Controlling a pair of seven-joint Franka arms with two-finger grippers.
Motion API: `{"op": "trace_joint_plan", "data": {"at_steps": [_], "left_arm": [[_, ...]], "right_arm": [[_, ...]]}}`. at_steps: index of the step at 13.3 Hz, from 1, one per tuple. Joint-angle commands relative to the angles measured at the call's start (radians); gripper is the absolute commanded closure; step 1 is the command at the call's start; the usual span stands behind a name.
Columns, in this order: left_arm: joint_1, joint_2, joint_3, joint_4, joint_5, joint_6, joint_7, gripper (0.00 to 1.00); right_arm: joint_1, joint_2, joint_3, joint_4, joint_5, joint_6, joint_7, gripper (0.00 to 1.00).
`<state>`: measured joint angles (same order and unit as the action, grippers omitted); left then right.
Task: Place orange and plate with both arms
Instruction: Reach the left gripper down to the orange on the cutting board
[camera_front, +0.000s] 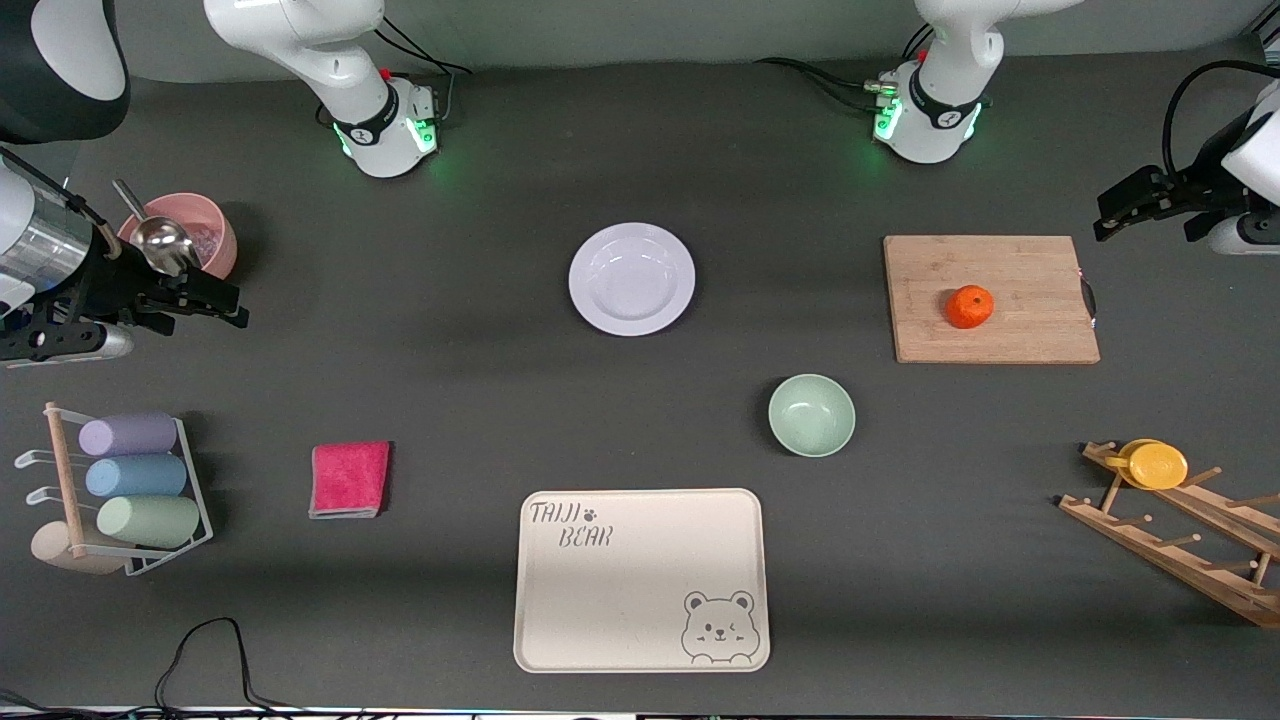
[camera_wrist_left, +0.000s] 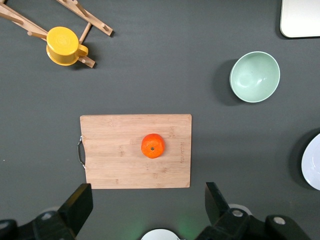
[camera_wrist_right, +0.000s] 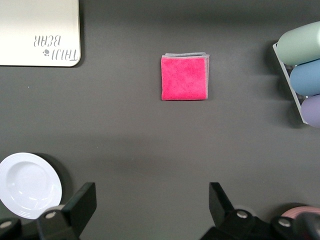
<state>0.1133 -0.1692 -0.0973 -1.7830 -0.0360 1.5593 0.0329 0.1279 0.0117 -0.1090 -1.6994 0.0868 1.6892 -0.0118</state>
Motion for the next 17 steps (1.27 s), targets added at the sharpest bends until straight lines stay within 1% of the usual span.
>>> {"op": "trace_joint_plan", "data": {"at_steps": [1,3,5,6,7,10,11,12,14,15,17], "left_arm": [[-0.007,0.010,0.004,0.027,-0.012,-0.025,0.015,0.00],[-0.006,0.019,0.004,0.025,-0.012,-0.021,0.001,0.00],[-0.004,0.052,0.004,0.001,-0.008,-0.037,-0.010,0.00],[-0.004,0.054,0.005,-0.075,0.002,0.003,-0.020,0.00],[-0.004,0.050,0.004,-0.161,0.010,0.086,-0.036,0.00],[-0.007,-0.013,-0.004,-0.476,0.010,0.411,-0.036,0.00],[-0.018,-0.035,-0.010,-0.562,0.010,0.523,-0.036,0.00],[-0.018,-0.041,-0.010,-0.622,0.010,0.597,-0.036,0.00],[-0.017,-0.041,-0.010,-0.703,0.010,0.703,-0.034,0.00],[-0.017,-0.039,-0.010,-0.754,0.010,0.781,-0.034,0.00],[-0.017,-0.030,-0.010,-0.866,0.010,0.936,-0.034,0.00]], "right_arm": [[0.009,0.024,0.002,0.079,-0.019,-0.008,0.032,0.00],[0.007,0.024,0.002,0.090,-0.016,-0.006,0.027,0.00],[0.007,0.019,0.000,0.090,-0.012,0.006,0.009,0.00],[0.007,0.014,-0.001,0.090,-0.010,0.007,0.009,0.00],[0.009,0.010,-0.001,0.090,-0.010,0.007,0.009,0.00],[0.010,0.008,0.002,0.096,-0.013,0.021,0.012,0.00],[0.010,0.008,0.003,0.109,-0.022,0.023,0.013,0.00],[0.010,0.010,0.005,0.125,-0.024,0.023,0.016,0.00],[0.009,0.024,0.005,0.171,-0.024,0.020,0.022,0.00],[0.009,0.030,0.005,0.194,-0.025,0.014,0.024,0.00],[0.010,0.034,0.006,0.201,-0.027,0.012,0.027,0.00]]}}
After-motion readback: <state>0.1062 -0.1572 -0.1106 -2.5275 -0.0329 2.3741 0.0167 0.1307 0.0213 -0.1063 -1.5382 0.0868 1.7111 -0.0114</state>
